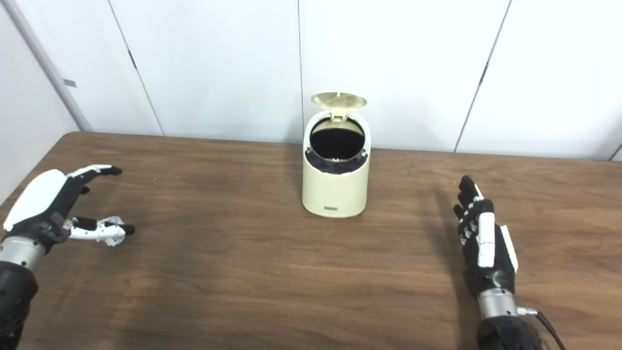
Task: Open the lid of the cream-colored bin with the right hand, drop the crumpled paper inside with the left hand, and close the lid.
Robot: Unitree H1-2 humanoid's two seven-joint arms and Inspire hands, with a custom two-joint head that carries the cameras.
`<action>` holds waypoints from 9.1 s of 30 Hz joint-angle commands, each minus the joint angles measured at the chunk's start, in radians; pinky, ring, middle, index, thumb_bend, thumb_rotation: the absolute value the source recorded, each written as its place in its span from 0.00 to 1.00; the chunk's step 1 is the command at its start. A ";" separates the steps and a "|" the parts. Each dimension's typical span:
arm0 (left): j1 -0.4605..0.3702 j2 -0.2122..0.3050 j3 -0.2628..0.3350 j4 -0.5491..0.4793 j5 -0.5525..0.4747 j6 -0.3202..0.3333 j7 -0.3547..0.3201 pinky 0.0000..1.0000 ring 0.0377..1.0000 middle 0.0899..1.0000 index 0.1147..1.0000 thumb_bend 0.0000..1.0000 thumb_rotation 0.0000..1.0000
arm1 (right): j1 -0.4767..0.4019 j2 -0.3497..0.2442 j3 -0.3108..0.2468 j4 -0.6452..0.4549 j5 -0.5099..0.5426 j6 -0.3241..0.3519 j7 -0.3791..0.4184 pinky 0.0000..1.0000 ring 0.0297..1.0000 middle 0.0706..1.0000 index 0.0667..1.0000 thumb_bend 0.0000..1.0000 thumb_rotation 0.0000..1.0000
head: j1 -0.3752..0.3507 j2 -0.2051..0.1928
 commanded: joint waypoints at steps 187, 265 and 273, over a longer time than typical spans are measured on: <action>-0.335 -0.142 -0.195 0.049 0.135 -0.021 0.032 0.35 0.41 0.43 0.40 0.48 0.00 | 0.029 0.053 -0.015 0.048 0.033 0.002 0.015 0.95 0.93 0.92 0.86 0.57 1.00 | -0.128 -0.036; -0.621 -0.523 -0.373 0.270 0.228 -0.132 0.148 0.28 0.35 0.42 0.47 0.46 0.00 | -0.006 0.121 -0.007 0.089 0.010 -0.053 -0.030 0.96 0.92 0.89 0.83 0.54 1.00 | -0.190 -0.107; -0.626 -0.555 -0.391 0.317 0.259 -0.119 0.176 0.28 0.35 0.42 0.46 0.47 0.00 | -0.005 0.121 -0.006 0.085 0.004 -0.061 -0.034 0.95 0.92 0.90 0.83 0.53 0.98 | -0.190 -0.106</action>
